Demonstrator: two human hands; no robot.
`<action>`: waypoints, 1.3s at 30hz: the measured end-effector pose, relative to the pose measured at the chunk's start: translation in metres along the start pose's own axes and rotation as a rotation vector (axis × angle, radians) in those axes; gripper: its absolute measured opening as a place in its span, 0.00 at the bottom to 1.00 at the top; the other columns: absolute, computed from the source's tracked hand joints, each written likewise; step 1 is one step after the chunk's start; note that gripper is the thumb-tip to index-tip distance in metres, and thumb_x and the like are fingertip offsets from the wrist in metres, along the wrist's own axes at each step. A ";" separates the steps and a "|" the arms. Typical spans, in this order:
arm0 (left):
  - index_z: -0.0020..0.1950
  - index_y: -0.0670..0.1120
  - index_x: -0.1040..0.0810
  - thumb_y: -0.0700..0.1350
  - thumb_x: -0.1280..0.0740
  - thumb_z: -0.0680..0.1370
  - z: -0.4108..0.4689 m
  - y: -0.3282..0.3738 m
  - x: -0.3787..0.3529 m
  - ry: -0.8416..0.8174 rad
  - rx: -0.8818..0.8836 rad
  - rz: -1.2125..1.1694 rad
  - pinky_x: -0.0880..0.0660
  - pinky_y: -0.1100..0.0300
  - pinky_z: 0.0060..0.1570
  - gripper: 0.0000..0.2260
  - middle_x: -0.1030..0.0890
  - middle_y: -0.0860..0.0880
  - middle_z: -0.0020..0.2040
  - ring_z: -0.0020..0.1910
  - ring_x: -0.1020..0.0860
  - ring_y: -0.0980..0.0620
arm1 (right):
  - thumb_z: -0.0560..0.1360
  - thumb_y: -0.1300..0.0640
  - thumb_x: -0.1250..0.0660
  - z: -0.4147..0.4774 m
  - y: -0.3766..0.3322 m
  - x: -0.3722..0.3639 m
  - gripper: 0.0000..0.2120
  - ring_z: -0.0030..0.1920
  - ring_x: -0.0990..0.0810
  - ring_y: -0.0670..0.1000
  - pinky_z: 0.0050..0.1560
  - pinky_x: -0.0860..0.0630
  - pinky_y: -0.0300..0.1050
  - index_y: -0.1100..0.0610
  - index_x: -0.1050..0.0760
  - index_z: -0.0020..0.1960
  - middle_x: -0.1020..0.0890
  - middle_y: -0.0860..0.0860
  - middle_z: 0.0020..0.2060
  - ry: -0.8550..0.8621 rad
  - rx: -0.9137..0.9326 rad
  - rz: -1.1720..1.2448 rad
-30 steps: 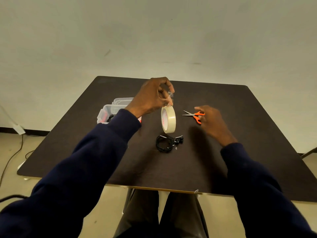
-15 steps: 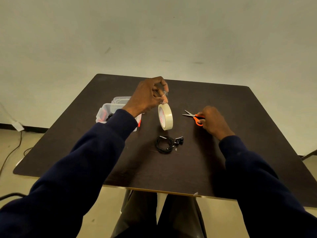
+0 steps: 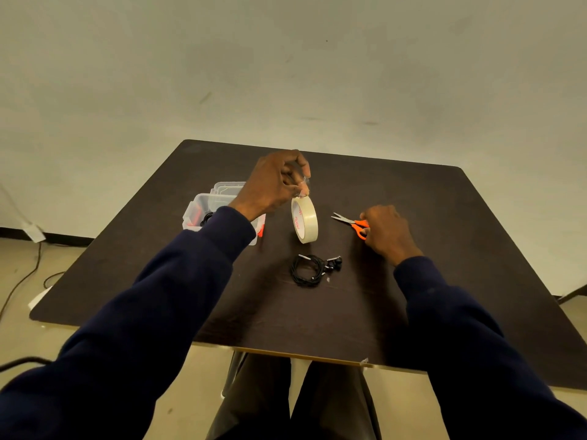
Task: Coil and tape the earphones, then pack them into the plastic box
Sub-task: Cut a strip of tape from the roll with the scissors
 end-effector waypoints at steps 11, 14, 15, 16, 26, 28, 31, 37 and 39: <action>0.49 0.45 0.20 0.36 0.21 0.72 0.001 -0.004 -0.004 -0.023 0.013 0.016 0.17 0.63 0.46 0.12 0.15 0.50 0.42 0.41 0.14 0.56 | 0.77 0.60 0.29 -0.015 -0.016 -0.002 0.18 0.62 0.27 0.59 0.55 0.24 0.54 0.56 0.22 0.67 0.22 0.58 0.57 0.030 0.052 -0.047; 0.49 0.46 0.20 0.36 0.21 0.72 0.000 -0.004 -0.005 -0.018 -0.002 0.022 0.18 0.64 0.46 0.12 0.14 0.50 0.42 0.41 0.14 0.56 | 0.77 0.62 0.30 -0.021 -0.019 -0.011 0.19 0.61 0.28 0.60 0.55 0.23 0.54 0.56 0.23 0.68 0.24 0.58 0.57 0.061 0.048 -0.040; 0.49 0.45 0.21 0.36 0.21 0.72 0.000 -0.004 -0.005 -0.012 -0.002 0.025 0.18 0.65 0.45 0.12 0.14 0.49 0.42 0.41 0.14 0.56 | 0.77 0.63 0.31 -0.023 -0.019 -0.013 0.20 0.60 0.29 0.60 0.54 0.23 0.55 0.55 0.24 0.68 0.24 0.58 0.57 0.074 0.041 -0.003; 0.49 0.45 0.21 0.36 0.21 0.72 0.000 -0.004 -0.004 -0.005 -0.001 0.028 0.18 0.66 0.45 0.12 0.14 0.49 0.42 0.41 0.14 0.57 | 0.76 0.65 0.31 -0.025 -0.020 -0.013 0.20 0.60 0.29 0.60 0.53 0.24 0.55 0.54 0.24 0.67 0.23 0.58 0.57 0.102 0.027 0.049; 0.51 0.43 0.20 0.36 0.21 0.72 -0.002 -0.005 -0.006 0.025 0.026 0.039 0.23 0.73 0.41 0.12 0.16 0.51 0.42 0.39 0.17 0.65 | 0.74 0.71 0.33 -0.028 -0.014 -0.015 0.22 0.61 0.28 0.59 0.50 0.23 0.53 0.55 0.21 0.65 0.23 0.55 0.60 0.088 0.068 0.169; 0.50 0.43 0.20 0.35 0.22 0.72 -0.002 -0.003 -0.006 0.026 0.028 0.035 0.24 0.74 0.41 0.12 0.16 0.51 0.42 0.39 0.17 0.67 | 0.74 0.72 0.33 -0.021 -0.008 -0.012 0.24 0.61 0.26 0.59 0.57 0.21 0.57 0.54 0.21 0.67 0.22 0.55 0.61 0.018 0.104 0.161; 0.50 0.43 0.21 0.35 0.22 0.73 -0.003 -0.002 -0.006 0.032 0.022 0.034 0.24 0.75 0.41 0.11 0.16 0.50 0.42 0.39 0.18 0.67 | 0.72 0.73 0.32 -0.015 -0.001 -0.003 0.26 0.61 0.21 0.59 0.62 0.23 0.51 0.55 0.19 0.66 0.19 0.57 0.60 -0.054 0.139 0.177; 0.52 0.41 0.20 0.34 0.22 0.73 -0.004 -0.004 -0.009 0.042 0.038 0.036 0.22 0.73 0.42 0.11 0.17 0.56 0.40 0.39 0.17 0.67 | 0.76 0.55 0.25 -0.017 0.009 0.003 0.11 0.60 0.24 0.54 0.55 0.23 0.55 0.48 0.15 0.58 0.18 0.48 0.52 0.003 0.041 0.258; 0.52 0.42 0.20 0.35 0.22 0.73 -0.005 -0.004 -0.008 0.045 0.035 0.039 0.21 0.71 0.43 0.11 0.17 0.56 0.41 0.40 0.17 0.66 | 0.76 0.49 0.25 -0.022 0.007 -0.001 0.10 0.59 0.25 0.53 0.51 0.24 0.54 0.47 0.15 0.57 0.20 0.46 0.49 0.034 0.041 0.288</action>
Point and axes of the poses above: each hand's wrist, its own z-axis towards the middle knuckle, its own x-axis out of the back of the hand, y = z × x, the point moved 1 cm from there along z, towards the middle knuckle
